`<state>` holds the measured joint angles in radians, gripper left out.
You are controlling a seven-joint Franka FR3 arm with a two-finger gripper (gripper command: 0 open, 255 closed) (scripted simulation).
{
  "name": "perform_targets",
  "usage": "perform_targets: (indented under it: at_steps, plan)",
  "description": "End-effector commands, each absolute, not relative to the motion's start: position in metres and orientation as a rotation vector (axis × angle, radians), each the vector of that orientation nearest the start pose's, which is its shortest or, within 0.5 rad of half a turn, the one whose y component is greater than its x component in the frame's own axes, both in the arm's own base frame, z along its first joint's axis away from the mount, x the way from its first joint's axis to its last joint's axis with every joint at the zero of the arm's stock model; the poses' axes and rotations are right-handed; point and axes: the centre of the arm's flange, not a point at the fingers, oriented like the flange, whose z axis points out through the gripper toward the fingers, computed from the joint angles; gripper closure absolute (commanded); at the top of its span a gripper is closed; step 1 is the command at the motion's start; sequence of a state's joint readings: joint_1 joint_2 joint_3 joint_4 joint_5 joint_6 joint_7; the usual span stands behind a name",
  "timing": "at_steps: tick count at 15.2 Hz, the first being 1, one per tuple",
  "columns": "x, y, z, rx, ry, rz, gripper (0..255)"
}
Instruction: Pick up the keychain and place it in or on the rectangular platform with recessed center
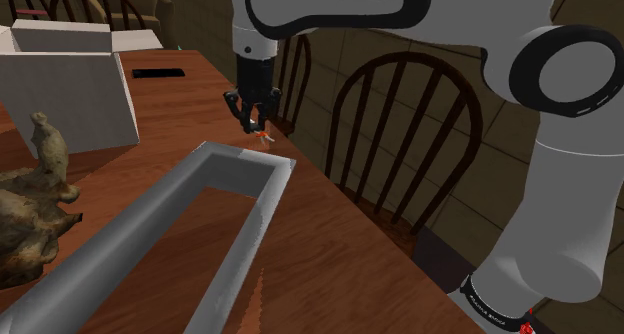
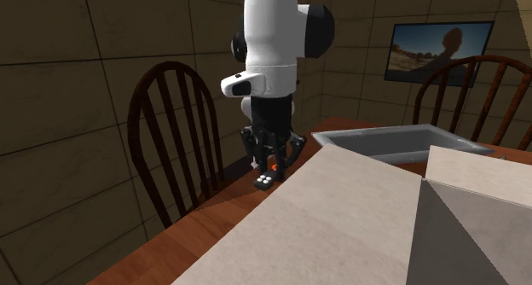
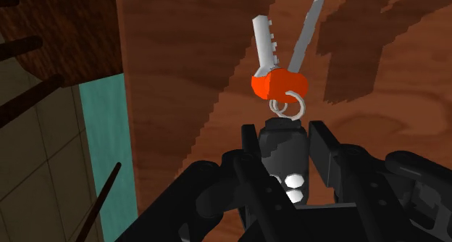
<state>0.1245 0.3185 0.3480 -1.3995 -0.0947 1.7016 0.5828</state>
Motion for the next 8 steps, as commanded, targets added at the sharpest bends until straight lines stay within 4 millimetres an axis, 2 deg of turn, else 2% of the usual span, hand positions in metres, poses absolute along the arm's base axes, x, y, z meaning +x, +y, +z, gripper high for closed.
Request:
perform_targets:
  at_steps: [1, 8]
  plan:
    - [0.598, 0.260, 0.544, -3.124, 0.179, 0.008, 255]
    - [0.598, 0.260, 0.581, -3.124, 0.179, 0.008, 255]
